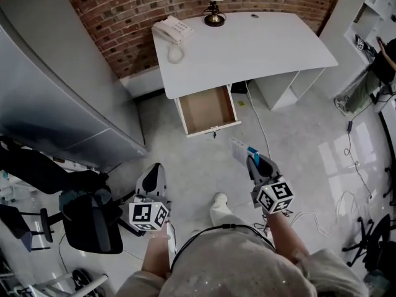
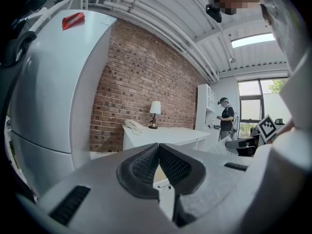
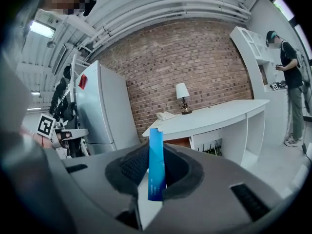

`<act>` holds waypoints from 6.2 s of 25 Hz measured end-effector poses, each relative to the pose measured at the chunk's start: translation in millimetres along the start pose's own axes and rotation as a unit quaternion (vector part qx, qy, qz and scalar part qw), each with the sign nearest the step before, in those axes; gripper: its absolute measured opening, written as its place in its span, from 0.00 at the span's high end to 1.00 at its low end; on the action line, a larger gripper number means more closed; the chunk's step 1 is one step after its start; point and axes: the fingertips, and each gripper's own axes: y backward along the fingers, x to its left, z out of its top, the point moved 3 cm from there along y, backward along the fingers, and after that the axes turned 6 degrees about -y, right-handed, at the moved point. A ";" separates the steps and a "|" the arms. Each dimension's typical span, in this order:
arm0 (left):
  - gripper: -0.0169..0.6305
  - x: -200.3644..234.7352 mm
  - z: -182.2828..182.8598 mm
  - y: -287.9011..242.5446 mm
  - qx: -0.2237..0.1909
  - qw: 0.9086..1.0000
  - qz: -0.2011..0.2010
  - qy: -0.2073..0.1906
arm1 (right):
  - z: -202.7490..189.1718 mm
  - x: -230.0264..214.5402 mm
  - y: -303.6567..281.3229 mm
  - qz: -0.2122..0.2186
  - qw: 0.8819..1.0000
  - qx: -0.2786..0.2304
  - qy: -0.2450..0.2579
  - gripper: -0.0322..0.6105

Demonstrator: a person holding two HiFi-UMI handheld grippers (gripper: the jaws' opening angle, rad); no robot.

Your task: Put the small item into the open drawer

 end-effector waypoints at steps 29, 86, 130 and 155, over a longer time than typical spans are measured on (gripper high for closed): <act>0.96 15.8 -57.8 -103.0 0.055 0.998 0.012 0.041 | -18.6 -28.9 -160.6 0.082 0.994 0.061 -0.039 0.84; 0.96 95.5 -167.6 -217.2 0.113 0.989 -0.044 0.080 | -179.6 1.2 -381.2 0.067 0.924 0.324 0.192 0.79; 0.96 54.5 -86.9 -198.8 0.066 0.996 -0.031 0.054 | -64.6 14.2 -282.6 0.105 0.939 0.234 0.229 0.94; 0.96 47.4 -1.3 -163.7 0.019 0.999 -0.026 0.005 | 33.6 11.3 -217.5 0.096 0.975 0.133 0.151 0.94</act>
